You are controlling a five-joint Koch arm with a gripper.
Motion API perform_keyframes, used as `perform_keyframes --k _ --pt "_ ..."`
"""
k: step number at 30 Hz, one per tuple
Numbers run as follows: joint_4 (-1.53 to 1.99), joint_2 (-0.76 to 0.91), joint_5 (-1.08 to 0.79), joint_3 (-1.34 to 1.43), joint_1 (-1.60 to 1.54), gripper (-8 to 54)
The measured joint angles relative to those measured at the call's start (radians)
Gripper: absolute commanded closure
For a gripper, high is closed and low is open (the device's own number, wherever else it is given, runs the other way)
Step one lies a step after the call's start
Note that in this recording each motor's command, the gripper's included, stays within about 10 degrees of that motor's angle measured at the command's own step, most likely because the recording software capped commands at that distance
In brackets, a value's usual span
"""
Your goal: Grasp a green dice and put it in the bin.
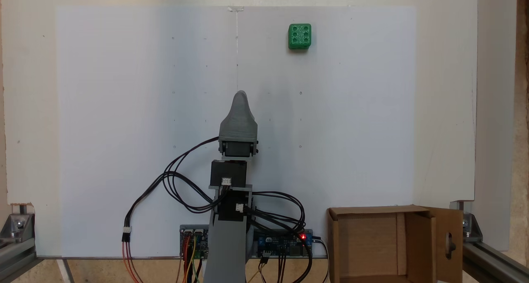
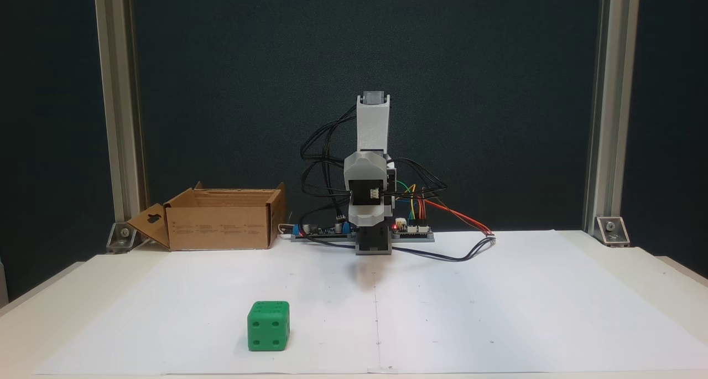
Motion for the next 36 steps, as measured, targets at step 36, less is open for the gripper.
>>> perform_keyframes --k 36 --pt "0.591 0.0 -0.002 -0.288 0.046 2.8"
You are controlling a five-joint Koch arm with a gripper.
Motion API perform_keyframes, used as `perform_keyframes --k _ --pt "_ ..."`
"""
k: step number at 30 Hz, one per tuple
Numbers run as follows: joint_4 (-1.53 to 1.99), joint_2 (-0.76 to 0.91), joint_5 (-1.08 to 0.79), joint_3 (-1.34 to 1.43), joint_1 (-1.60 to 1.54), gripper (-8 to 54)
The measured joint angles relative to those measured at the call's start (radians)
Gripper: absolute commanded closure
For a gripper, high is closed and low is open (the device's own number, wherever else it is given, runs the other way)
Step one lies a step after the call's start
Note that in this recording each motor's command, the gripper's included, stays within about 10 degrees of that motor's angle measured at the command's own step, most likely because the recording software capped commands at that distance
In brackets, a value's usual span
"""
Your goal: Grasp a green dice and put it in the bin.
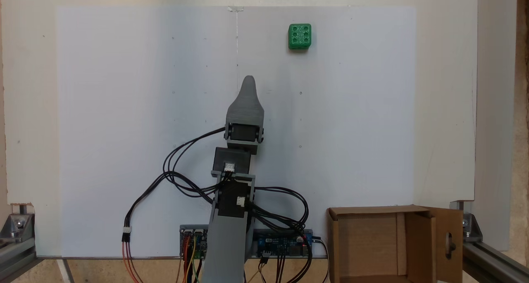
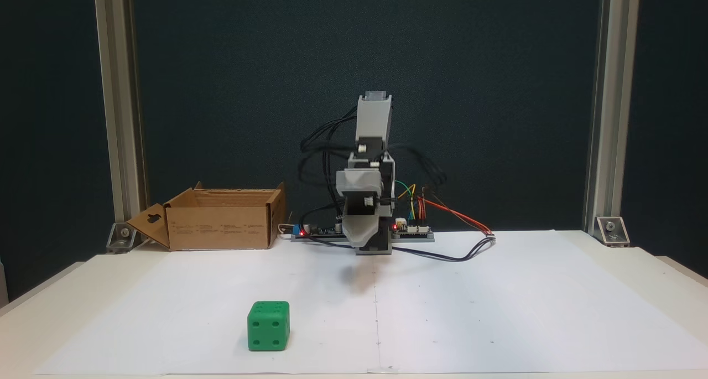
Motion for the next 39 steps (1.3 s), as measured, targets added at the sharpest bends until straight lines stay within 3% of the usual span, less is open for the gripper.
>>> perform_keyframes --k 16,27,39 --pt "1.066 -0.015 0.106 -0.52 0.002 2.1" --pt "1.712 -0.46 0.112 -1.198 0.181 2.5" --pt "1.855 -0.699 0.048 -1.546 0.281 2.3"
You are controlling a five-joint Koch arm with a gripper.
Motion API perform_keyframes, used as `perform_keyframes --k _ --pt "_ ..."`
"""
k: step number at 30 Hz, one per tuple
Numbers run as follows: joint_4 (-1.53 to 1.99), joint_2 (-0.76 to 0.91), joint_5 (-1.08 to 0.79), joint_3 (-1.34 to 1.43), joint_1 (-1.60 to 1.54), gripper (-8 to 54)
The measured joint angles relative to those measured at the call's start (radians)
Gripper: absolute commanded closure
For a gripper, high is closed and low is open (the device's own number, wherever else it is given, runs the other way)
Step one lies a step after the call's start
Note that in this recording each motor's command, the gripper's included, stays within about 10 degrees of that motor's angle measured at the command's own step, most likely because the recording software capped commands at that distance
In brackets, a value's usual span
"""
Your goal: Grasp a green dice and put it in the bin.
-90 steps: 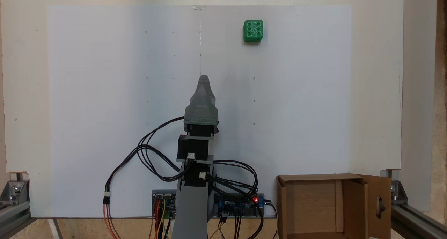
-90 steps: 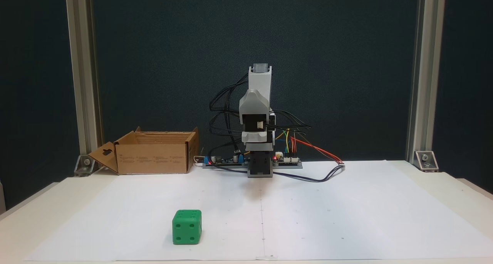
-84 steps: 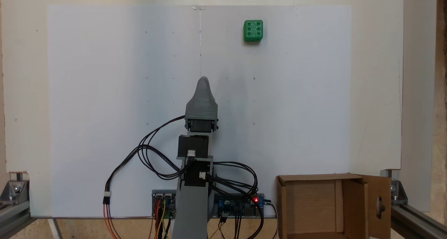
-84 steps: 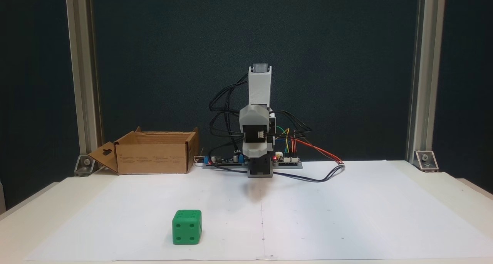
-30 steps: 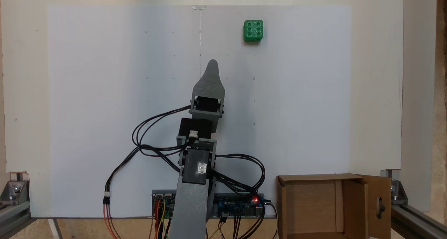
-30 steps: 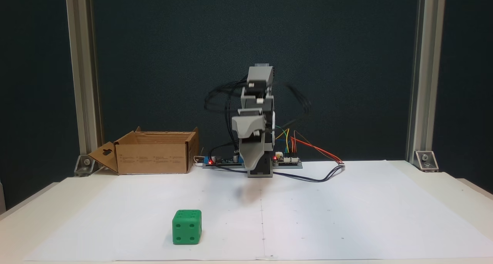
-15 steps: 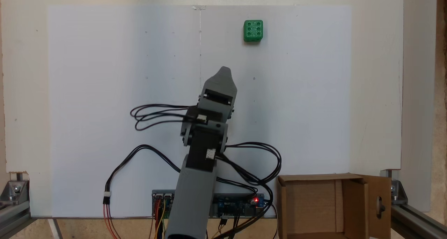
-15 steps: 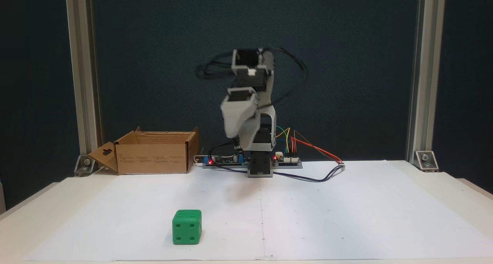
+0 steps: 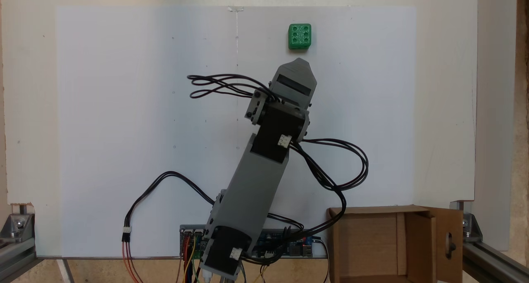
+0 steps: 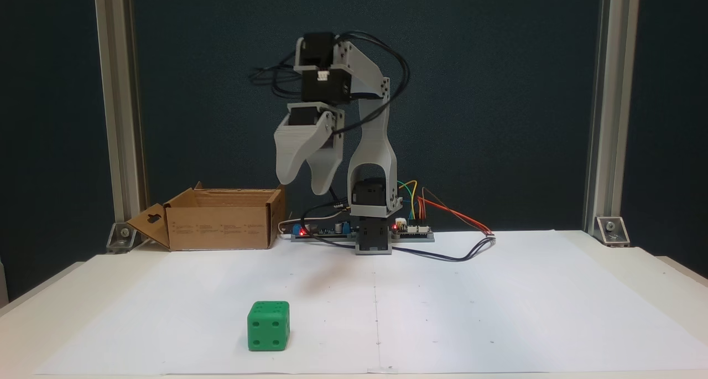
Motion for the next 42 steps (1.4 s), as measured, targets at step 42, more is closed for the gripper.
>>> perform_keyframes --k 42 --pt "0.282 -0.693 -0.379 -0.782 0.015 0.7"
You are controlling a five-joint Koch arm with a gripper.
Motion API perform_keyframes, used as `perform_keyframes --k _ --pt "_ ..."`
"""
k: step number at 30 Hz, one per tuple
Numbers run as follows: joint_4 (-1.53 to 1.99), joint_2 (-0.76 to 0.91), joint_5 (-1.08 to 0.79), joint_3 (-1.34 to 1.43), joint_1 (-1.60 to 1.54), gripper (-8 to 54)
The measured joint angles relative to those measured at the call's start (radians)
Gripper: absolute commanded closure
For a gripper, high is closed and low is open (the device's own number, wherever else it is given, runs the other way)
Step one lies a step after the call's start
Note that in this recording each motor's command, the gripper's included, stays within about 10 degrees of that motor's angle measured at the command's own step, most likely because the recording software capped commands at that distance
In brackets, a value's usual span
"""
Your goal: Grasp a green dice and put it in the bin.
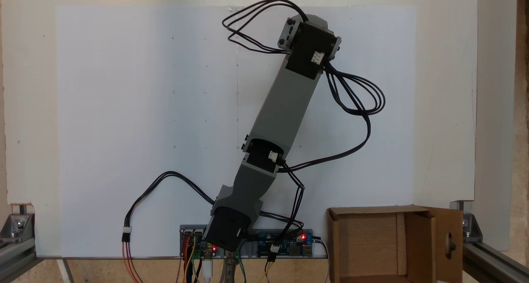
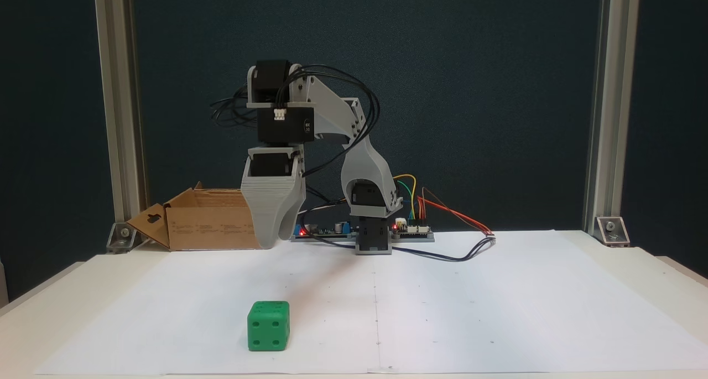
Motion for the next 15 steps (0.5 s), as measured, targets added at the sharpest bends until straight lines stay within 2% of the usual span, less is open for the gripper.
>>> perform_keyframes --k 15 --pt "0.0 -0.114 -0.028 -0.137 -0.008 0.4"
